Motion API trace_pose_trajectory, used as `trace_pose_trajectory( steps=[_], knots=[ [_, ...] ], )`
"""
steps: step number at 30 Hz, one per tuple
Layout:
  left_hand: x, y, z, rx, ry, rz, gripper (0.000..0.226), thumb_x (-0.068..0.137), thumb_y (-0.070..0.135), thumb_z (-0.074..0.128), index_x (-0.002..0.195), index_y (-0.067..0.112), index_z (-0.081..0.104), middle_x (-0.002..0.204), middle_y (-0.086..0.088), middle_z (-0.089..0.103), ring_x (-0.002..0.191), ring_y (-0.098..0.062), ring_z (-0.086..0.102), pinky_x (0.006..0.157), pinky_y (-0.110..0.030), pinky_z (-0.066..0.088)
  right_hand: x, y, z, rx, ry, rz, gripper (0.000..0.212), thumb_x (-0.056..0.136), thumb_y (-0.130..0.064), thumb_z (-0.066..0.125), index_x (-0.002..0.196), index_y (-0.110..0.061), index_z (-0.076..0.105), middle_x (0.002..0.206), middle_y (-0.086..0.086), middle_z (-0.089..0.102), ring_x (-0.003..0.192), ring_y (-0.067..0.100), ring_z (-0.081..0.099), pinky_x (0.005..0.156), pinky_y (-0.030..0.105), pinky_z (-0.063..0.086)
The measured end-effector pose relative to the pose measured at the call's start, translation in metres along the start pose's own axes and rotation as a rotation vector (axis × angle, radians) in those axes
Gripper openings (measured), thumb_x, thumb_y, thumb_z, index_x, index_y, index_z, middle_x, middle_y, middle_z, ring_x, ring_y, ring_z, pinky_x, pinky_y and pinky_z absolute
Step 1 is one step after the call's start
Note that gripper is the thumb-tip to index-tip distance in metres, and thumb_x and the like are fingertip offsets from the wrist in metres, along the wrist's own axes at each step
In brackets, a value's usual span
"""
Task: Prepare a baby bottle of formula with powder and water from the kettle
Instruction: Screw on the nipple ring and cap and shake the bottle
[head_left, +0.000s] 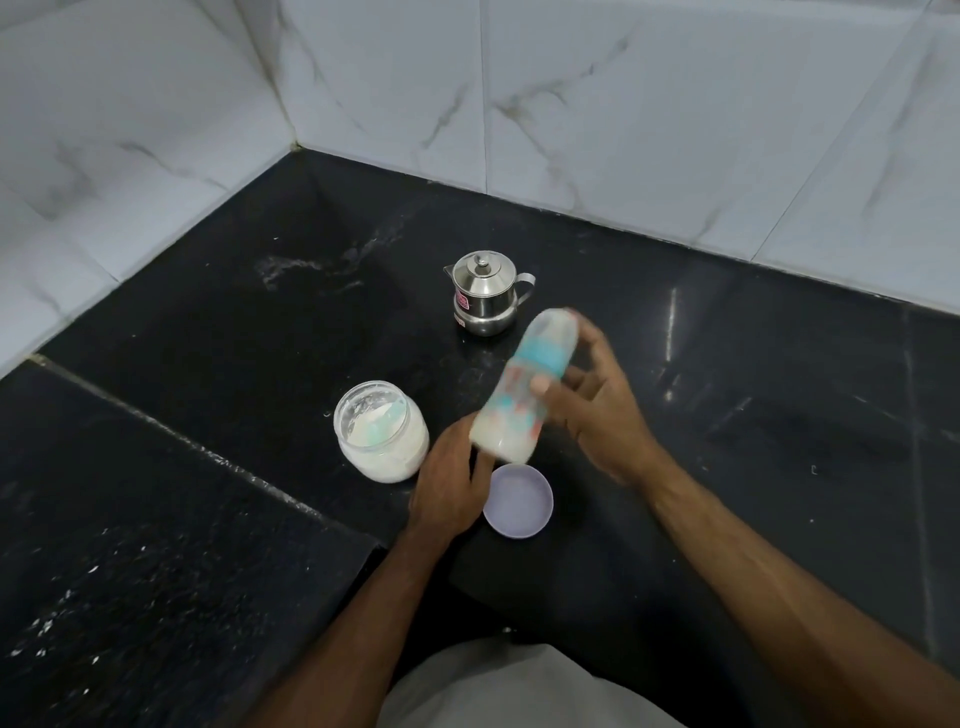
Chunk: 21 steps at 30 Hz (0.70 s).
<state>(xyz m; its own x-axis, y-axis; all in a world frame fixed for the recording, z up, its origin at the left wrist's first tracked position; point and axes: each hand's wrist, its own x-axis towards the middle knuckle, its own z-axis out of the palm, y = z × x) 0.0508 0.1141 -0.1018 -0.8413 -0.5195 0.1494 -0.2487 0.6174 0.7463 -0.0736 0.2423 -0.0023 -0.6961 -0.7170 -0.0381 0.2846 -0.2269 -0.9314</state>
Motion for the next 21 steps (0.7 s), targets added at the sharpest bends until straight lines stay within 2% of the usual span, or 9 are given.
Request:
trace_pose_trajectory(
  steps=[2,4,5,9,11,14,16,19,21],
  knots=[
    [0.001,0.001,0.000,0.030,0.008,0.035,0.032,0.096,0.026,0.049,0.125,0.013,0.056,0.123,0.000,0.062,0.113,-0.013,0.055,0.094,-0.018,0.038,0.013,-0.012,-0.005,0.223,0.208,-0.055,0.085,0.070,-0.022,0.076,0.143,-0.018,0.032,0.114,0.010,0.067,0.100,0.027,0.069,0.071,0.040,0.059],
    [0.001,0.003,0.000,0.023,0.006,0.041,0.034,0.097,0.030,0.045,0.126,0.016,0.056,0.126,0.005,0.060,0.116,-0.008,0.053,0.097,-0.017,0.037,0.023,-0.016,-0.011,0.328,0.298,-0.092,0.084,0.074,-0.024,0.074,0.144,-0.017,0.030,0.119,0.010,0.064,0.101,0.026,0.068,0.072,0.037,0.058],
    [0.002,0.001,0.000,0.025,0.010,0.039,0.033,0.097,0.029,0.046,0.126,0.015,0.056,0.125,0.005,0.060,0.116,-0.008,0.054,0.096,-0.016,0.036,0.022,-0.014,-0.010,0.283,0.270,-0.072,0.083,0.074,-0.023,0.074,0.144,-0.018,0.030,0.118,0.010,0.064,0.102,0.027,0.068,0.072,0.038,0.058],
    [0.001,0.001,0.000,-0.016,0.012,0.008,0.031,0.095,0.018,0.054,0.126,0.014,0.055,0.122,0.001,0.061,0.110,-0.013,0.055,0.093,-0.021,0.039,0.006,-0.004,-0.005,-0.096,-0.035,0.040,0.078,0.075,-0.013,0.072,0.141,-0.025,0.032,0.117,0.011,0.065,0.103,0.028,0.069,0.071,0.040,0.059],
    [0.001,0.000,0.000,0.015,0.011,0.030,0.030,0.097,0.021,0.051,0.126,0.014,0.055,0.123,0.001,0.061,0.113,-0.013,0.055,0.094,-0.019,0.037,0.013,-0.009,-0.009,-0.003,0.072,-0.027,0.076,0.077,-0.013,0.071,0.142,-0.021,0.032,0.116,0.012,0.066,0.101,0.028,0.069,0.070,0.040,0.058],
    [0.002,0.001,0.000,0.015,0.005,0.036,0.032,0.098,0.027,0.046,0.127,0.017,0.055,0.127,0.006,0.060,0.118,-0.006,0.052,0.098,-0.014,0.034,0.029,-0.018,-0.018,0.289,0.302,-0.081,0.088,0.072,-0.027,0.079,0.144,-0.018,0.030,0.124,0.015,0.061,0.102,0.026,0.068,0.072,0.038,0.058],
    [0.002,0.002,0.001,0.015,0.013,0.043,0.033,0.097,0.029,0.046,0.126,0.016,0.055,0.125,0.005,0.060,0.116,-0.007,0.053,0.096,-0.013,0.034,0.025,-0.011,-0.015,0.238,0.268,-0.040,0.088,0.069,-0.027,0.080,0.143,-0.019,0.032,0.120,0.012,0.064,0.102,0.027,0.068,0.072,0.040,0.058],
    [0.002,0.000,0.001,-0.009,0.016,0.042,0.031,0.096,0.026,0.048,0.124,0.016,0.056,0.119,0.001,0.063,0.108,-0.012,0.057,0.090,-0.020,0.040,0.009,-0.001,-0.005,-0.038,0.015,0.057,0.080,0.071,-0.020,0.076,0.139,-0.025,0.035,0.110,0.005,0.070,0.101,0.029,0.069,0.071,0.043,0.059],
    [0.002,-0.001,0.001,0.008,0.017,0.049,0.031,0.097,0.026,0.048,0.125,0.015,0.056,0.121,0.002,0.062,0.111,-0.012,0.056,0.092,-0.018,0.038,0.013,-0.003,-0.008,0.004,0.054,0.013,0.082,0.069,-0.024,0.078,0.140,-0.024,0.036,0.115,0.011,0.067,0.102,0.031,0.069,0.071,0.043,0.059]
  ],
)
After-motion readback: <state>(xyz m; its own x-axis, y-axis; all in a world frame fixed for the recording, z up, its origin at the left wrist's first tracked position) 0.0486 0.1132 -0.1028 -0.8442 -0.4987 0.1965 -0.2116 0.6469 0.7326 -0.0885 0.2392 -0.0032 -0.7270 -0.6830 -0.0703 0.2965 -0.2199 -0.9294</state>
